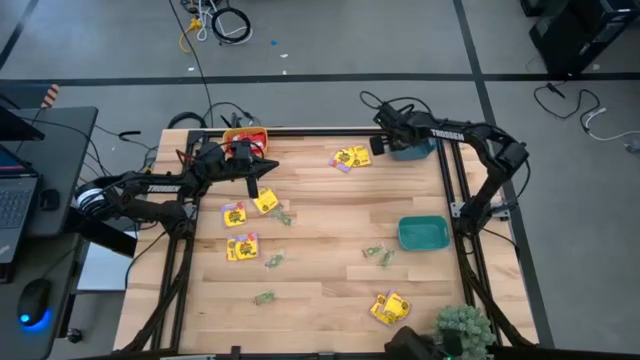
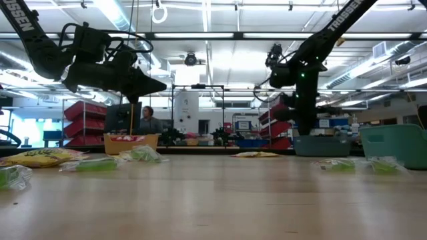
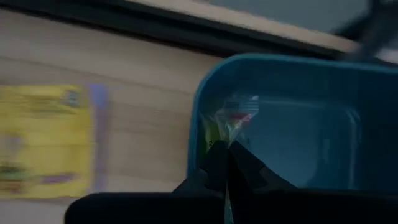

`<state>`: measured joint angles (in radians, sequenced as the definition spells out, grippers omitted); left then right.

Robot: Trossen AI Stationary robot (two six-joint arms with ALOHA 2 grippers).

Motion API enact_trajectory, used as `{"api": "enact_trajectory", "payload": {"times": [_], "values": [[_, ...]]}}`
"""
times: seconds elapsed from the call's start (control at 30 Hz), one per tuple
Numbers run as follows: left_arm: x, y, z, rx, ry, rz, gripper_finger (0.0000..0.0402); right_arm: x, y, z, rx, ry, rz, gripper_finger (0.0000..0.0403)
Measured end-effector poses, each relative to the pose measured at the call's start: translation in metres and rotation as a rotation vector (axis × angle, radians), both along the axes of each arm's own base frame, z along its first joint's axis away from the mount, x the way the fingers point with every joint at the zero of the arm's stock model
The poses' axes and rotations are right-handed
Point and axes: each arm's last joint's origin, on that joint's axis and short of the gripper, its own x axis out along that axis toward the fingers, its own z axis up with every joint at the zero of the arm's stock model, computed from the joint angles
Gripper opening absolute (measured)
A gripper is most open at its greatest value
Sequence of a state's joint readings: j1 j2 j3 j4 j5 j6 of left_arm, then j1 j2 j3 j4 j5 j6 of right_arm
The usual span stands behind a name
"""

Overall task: Sort candy
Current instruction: Put the green gummy into the blue bin

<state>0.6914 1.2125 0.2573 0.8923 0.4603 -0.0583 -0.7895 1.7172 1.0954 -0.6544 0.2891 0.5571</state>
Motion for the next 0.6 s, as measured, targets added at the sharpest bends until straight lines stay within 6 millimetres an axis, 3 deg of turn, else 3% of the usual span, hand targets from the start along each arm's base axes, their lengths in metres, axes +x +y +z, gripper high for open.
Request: {"api": "enact_trajectory", "payload": {"times": [0.37,0.6], "values": [[0.0,0.0,0.0,0.003,-0.001,0.0,0.0005,0.027,0.0,0.007,-0.058,-0.228,0.133,0.001],[0.0,0.0,0.0,0.008,0.0,0.0,0.0009,0.027,0.002,0.007,-0.052,-0.198,0.186,0.0066]]}}
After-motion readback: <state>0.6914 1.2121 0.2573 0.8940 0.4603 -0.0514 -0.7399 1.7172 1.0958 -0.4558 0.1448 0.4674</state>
